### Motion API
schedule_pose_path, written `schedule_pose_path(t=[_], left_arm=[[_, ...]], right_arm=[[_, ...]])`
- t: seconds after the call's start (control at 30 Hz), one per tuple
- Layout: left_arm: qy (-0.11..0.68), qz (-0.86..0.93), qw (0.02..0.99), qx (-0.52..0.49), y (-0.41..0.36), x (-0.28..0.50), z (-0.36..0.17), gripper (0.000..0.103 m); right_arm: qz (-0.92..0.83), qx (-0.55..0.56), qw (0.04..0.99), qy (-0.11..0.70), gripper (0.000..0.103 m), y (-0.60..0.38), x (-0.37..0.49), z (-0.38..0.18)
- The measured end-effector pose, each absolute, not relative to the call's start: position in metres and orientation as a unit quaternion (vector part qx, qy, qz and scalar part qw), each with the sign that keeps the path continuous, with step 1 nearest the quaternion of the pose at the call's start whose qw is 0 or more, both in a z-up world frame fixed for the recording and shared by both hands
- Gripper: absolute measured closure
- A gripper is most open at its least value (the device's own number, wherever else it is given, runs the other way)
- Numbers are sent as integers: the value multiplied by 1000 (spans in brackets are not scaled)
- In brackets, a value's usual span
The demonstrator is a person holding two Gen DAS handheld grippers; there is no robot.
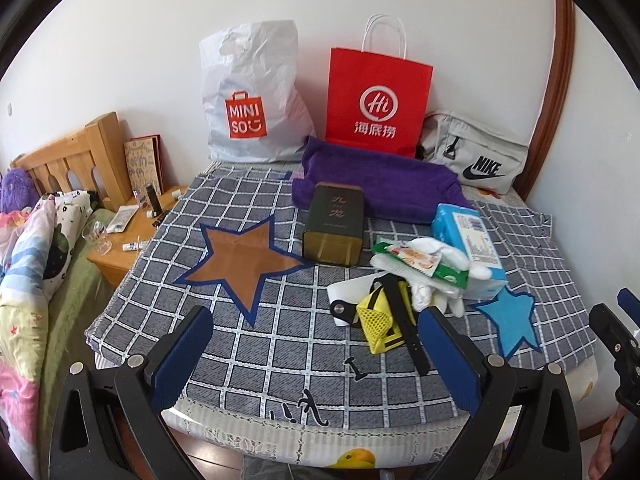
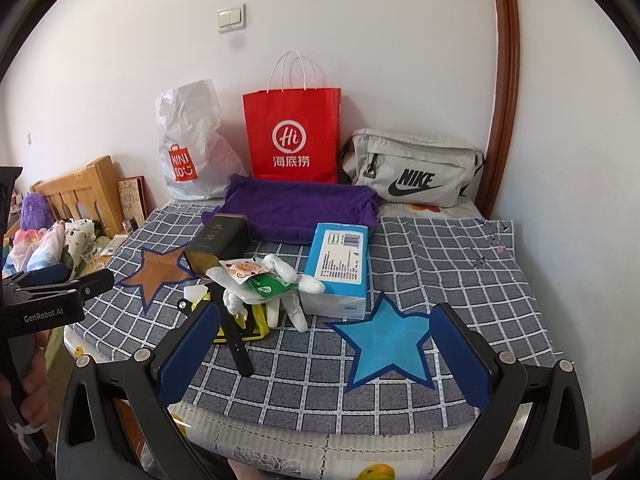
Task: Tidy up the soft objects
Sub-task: 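Reach into the pile and grasp the orange-print sachet with the right gripper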
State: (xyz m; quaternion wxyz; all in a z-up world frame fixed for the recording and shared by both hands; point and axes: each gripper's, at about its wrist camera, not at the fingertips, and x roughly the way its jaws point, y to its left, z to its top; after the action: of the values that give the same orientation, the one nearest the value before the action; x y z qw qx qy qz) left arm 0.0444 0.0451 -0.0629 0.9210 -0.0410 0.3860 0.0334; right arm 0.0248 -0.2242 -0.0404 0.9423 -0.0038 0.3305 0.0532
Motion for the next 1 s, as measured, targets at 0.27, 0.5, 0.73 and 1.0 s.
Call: schedule_pose_path(t=[0.27, 0.5, 0.73, 1.0], left_arm=[[418, 31, 906, -62, 59, 71, -101, 1], [435, 26, 897, -74, 68, 90, -126, 1], [451, 19, 889, -81, 74, 106, -142, 1], [465, 8, 881, -93, 80, 121, -155, 1]], right_arm=[[97, 13, 927, 362, 0, -213, 67, -80], [127, -4, 926, 355, 4, -194, 99, -92], [143, -32, 919, 367, 21, -170, 146, -103], [210, -34, 902, 376, 21, -139, 170, -114]])
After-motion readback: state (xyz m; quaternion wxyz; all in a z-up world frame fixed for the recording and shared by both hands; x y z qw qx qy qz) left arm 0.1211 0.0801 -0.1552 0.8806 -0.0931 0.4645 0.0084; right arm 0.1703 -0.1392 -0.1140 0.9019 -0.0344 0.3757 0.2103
